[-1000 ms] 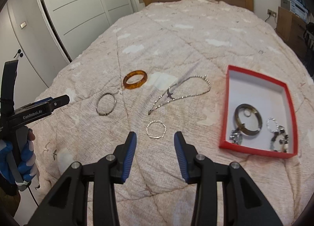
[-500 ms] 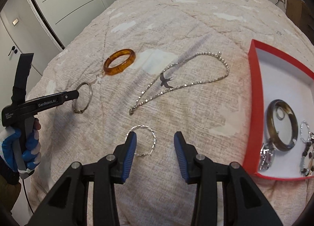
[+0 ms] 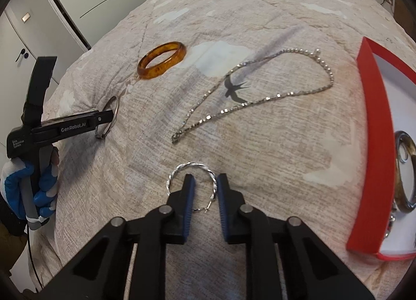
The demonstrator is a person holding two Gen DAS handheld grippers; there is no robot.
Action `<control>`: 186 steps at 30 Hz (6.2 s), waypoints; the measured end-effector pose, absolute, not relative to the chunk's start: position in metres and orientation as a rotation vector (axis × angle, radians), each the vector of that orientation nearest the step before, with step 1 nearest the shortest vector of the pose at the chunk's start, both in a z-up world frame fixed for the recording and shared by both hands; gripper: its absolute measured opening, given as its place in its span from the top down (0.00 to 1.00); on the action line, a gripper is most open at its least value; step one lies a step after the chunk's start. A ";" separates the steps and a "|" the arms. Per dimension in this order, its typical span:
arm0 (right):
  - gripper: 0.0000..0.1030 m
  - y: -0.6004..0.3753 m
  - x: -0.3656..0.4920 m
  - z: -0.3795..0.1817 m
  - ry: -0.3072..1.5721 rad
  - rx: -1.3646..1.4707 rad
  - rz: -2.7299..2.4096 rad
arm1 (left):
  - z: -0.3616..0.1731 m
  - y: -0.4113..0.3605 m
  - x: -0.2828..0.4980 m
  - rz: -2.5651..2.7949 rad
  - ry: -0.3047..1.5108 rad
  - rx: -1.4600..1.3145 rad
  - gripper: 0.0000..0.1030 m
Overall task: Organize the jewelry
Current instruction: 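Grasp the silver bangle with the left tool while the right tool grasps the other twisted hoop earring, then carry the bangle into the red box with the left tool while the right tool carries the earring there, then open both tools in the red box and lift them away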
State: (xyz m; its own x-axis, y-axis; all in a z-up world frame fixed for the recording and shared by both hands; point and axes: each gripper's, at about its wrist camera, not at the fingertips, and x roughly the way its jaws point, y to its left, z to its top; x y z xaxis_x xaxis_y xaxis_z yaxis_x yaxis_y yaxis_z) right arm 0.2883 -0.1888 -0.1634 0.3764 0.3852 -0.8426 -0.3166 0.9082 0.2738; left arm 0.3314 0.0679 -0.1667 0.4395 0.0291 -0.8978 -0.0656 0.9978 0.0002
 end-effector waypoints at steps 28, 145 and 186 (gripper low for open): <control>0.95 -0.214 0.233 -0.091 0.954 0.075 0.417 | -0.101 0.034 0.295 0.161 1.061 0.002 0.96; 0.78 -0.451 0.260 -0.088 0.930 0.145 -0.039 | -0.055 -0.273 0.298 -0.377 0.939 0.195 0.79; 0.76 -0.281 0.104 0.027 0.775 0.045 0.120 | 0.059 -0.063 0.120 -0.057 0.715 0.001 0.34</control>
State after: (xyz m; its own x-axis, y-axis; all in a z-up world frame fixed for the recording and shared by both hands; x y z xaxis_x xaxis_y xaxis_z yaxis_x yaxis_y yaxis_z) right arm 0.1038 -0.2812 0.0267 0.7081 0.1248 -0.6950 -0.0917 0.9922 0.0848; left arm 0.1205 -0.0627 0.0593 0.7539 -0.0516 -0.6550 0.0522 0.9985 -0.0186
